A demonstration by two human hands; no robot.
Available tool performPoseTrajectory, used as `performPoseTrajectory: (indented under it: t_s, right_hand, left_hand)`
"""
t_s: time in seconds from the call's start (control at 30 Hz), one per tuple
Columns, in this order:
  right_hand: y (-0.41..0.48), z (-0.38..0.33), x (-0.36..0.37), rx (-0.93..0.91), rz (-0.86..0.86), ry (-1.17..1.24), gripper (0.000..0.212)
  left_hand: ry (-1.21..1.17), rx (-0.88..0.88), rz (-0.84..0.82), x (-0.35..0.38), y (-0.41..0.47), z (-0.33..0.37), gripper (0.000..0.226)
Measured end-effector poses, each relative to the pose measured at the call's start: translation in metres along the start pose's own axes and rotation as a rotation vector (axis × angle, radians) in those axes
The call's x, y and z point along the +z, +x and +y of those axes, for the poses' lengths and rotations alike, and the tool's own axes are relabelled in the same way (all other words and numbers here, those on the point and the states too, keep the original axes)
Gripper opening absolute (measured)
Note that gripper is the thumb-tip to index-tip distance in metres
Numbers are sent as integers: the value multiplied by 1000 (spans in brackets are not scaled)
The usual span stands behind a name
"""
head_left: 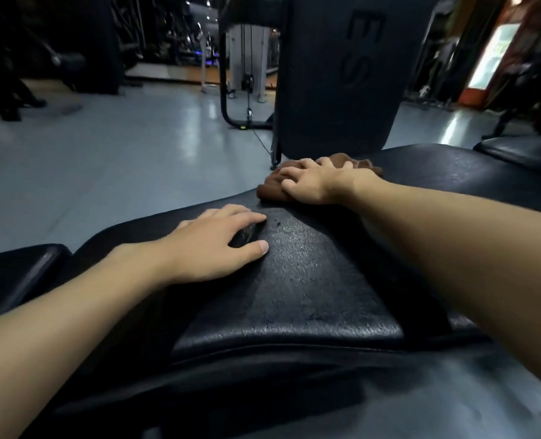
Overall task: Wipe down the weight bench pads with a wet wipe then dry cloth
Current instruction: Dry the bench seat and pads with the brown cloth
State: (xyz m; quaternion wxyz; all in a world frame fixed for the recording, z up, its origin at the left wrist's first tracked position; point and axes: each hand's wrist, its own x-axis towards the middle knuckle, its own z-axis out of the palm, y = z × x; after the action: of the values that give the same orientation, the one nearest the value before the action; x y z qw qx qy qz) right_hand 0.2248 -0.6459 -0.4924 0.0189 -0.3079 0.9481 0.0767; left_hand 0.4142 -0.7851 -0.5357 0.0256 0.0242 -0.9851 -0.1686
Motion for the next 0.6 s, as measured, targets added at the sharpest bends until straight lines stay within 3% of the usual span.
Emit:
performPoseTrajectory:
  t_s: [0.23,0.47,0.6]
  right_hand:
    - [-93,-8,6,-130,42,-14,52]
    - [-204,-9,20,-194,7,-13,50]
    - [-237,-10,10,-175,20,-43,69]
  left_hand:
    - [-53,22,34,2,-31,-3,90]
    - [-13,52,32,4,-60,-5,55]
    - [41,87,33,-2,-65,-6,61]
